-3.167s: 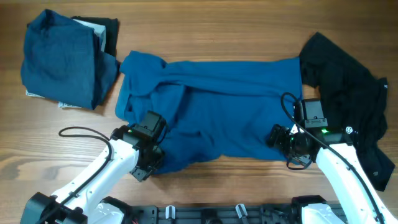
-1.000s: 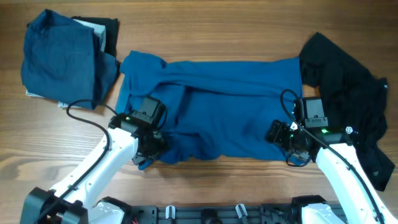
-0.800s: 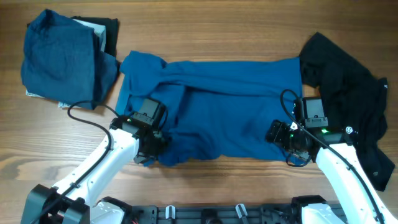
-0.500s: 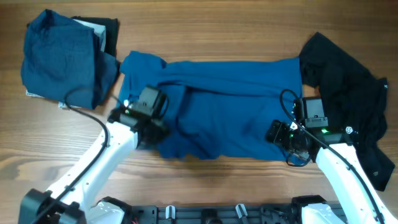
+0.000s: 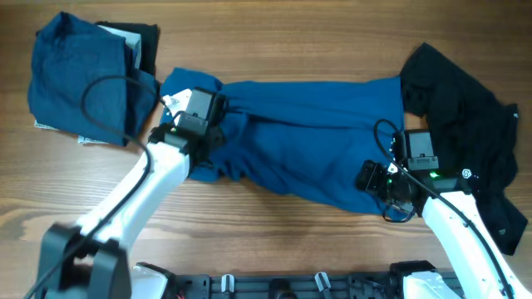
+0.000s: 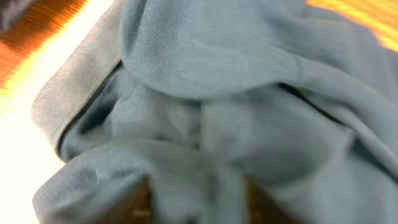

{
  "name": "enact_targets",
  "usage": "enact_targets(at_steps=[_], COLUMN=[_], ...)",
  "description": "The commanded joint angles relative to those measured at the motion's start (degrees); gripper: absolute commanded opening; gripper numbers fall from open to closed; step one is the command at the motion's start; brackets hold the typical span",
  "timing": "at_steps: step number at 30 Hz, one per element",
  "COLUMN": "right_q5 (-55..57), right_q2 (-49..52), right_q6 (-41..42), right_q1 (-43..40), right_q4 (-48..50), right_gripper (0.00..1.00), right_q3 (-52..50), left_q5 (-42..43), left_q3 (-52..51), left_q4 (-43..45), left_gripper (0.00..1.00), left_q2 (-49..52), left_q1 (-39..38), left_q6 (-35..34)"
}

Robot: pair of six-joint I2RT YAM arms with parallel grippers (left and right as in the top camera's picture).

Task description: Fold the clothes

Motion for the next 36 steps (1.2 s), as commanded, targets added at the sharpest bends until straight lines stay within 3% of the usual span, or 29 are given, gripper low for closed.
enact_targets(at_steps=[1,12,19,23,29,36], right_q5=[0.42,0.42,0.42,0.44,0.44,0.44], right_q2=[0.22,0.22,0.22,0.22,0.22,0.22], right_q6=[-0.79,-0.81,-1.22,-2.40,-3.74,-3.80], right_q1=[0.28,0.28,0.26,0.28,0.26,0.26], right_q4=[-0.04,-0.20,0.35,0.50,0.66,0.66], right_gripper=[0.89,0.89,0.89,0.90,0.91,0.91], right_q3=[0.00,0.00,0.00,0.00,0.00,0.00], left_q5=[-2.71,-1.73,2.38,3.87,2.89,2.71], left_q3=[0.68,9.64,8.72,5.27,-4.42,-9.11], left_q4=[0.83,-14.40,-28.61,-27.85,-24.92,-20.63], left_gripper=[1.00,1.00,0.99,0.91,0.94,0.97], left_q2=[3.21,-9.53,-17.79,-16.90,-14.53,-12.59], left_q1=[1.20,0.55,-3.52,-6.58,-10.88,-12.76], left_q6=[3.19,4.98,-7.06,-8.55,-14.51,-14.12])
